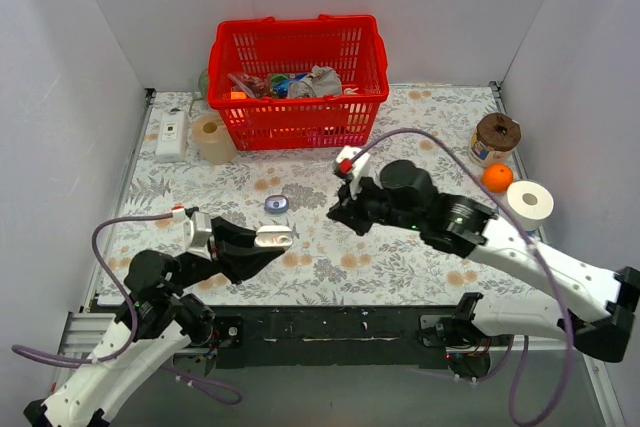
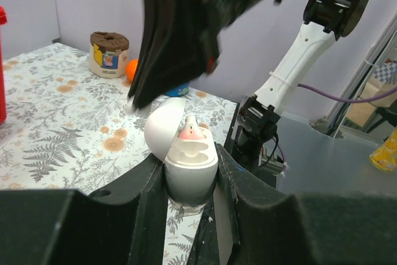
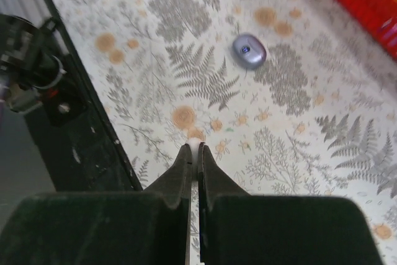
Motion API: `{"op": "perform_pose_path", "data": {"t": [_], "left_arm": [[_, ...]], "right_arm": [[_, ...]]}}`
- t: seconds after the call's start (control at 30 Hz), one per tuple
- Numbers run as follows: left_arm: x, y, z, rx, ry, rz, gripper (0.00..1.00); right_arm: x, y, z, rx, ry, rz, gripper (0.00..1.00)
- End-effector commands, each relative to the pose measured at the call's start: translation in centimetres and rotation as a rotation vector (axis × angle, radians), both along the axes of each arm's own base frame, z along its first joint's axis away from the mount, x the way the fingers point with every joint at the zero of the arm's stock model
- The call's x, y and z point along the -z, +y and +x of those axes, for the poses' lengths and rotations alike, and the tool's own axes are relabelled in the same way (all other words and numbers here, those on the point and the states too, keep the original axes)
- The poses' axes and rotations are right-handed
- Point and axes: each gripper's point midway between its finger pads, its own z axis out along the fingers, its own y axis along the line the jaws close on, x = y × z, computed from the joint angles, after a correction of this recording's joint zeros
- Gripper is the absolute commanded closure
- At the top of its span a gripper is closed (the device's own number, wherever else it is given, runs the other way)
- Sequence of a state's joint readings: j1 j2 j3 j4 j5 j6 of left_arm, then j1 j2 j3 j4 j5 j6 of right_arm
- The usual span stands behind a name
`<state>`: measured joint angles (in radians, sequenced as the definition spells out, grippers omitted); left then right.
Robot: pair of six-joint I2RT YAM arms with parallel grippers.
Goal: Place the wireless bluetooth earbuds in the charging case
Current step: Pick up the earbud from the center of the board, then place the earbud in the charging case.
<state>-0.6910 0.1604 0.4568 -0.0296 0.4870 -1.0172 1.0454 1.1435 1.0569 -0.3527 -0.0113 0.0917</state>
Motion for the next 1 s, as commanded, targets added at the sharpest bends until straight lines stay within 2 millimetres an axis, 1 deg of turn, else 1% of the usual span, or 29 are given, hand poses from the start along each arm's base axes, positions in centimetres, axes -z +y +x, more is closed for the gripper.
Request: {"op": "perform_pose_path", "data": {"t": [0.0,0.03,0.07,0.1,0.17,0.2,0.27,0.33,0.37,0.4,0.57,0.7,0.77,0.93,0.97], "left_arm": [[0.2,-1.7,-0.7,0.120,-0.066,-0.024,1.00],[0.0,-2.2,-1.5,0.183,-0.104,-0.029,1.00],[0.5,-2.6,-1.7,0.215,-0.100,-0.022,1.00],[0.7,-2.9,-2.0,0.251,-0.106,-0.010,1.00],[1.4,-4.0,-2.5,0.345,-0.098,0.037,1.00],[1.4,-4.3,-2.4,0.364,-0.092,0.049,1.00],[2.0,-5.1,-2.1,0.408,-0.058,0.082,1.00],[1.3,-5.4,-1.9,0.419,-0.064,0.080,1.00],[1.3,-5.7,-1.7,0.419,-0.056,0.084,1.00],[0.9,-5.7,-1.6,0.416,-0.063,0.084,1.00],[1.1,-6.1,-1.5,0.440,-0.042,0.102,1.00],[1.3,-6.1,-1.8,0.462,-0.026,0.102,1.00],[1.4,-6.0,-2.0,0.469,-0.022,0.099,1.00],[1.7,-6.0,-2.2,0.476,-0.014,0.109,1.00],[1.7,-5.9,-2.1,0.476,-0.014,0.109,1.00]], "right_arm": [[-7.0,-2.9,-3.5,-0.123,-0.098,0.070,0.99],[-8.2,-2.8,-4.8,-0.180,-0.091,0.114,0.99],[-10.0,-2.9,-5.6,-0.217,-0.104,0.161,0.99],[-11.3,-3.0,-7.1,-0.282,-0.104,0.208,0.99],[-12.7,-3.0,-8.4,-0.344,-0.105,0.248,0.99],[-13.4,-2.8,-9.3,-0.385,-0.101,0.265,0.99],[-13.3,-2.4,-9.7,-0.400,-0.097,0.257,0.99],[-12.9,-1.7,-10.3,-0.429,-0.127,0.241,0.99],[-12.8,-1.3,-10.9,-0.448,-0.131,0.244,0.99],[-12.6,-1.0,-11.0,-0.448,-0.134,0.241,0.99],[-11.9,0.8,-11.6,-0.479,-0.136,0.223,0.99],[-10.7,2.0,-11.1,-0.464,-0.130,0.199,0.99],[-10.7,2.3,-10.9,-0.457,-0.132,0.202,0.99],[-11.3,3.3,-10.6,-0.451,-0.144,0.230,0.99],[-11.1,3.6,-10.5,-0.451,-0.142,0.225,0.99]]}}
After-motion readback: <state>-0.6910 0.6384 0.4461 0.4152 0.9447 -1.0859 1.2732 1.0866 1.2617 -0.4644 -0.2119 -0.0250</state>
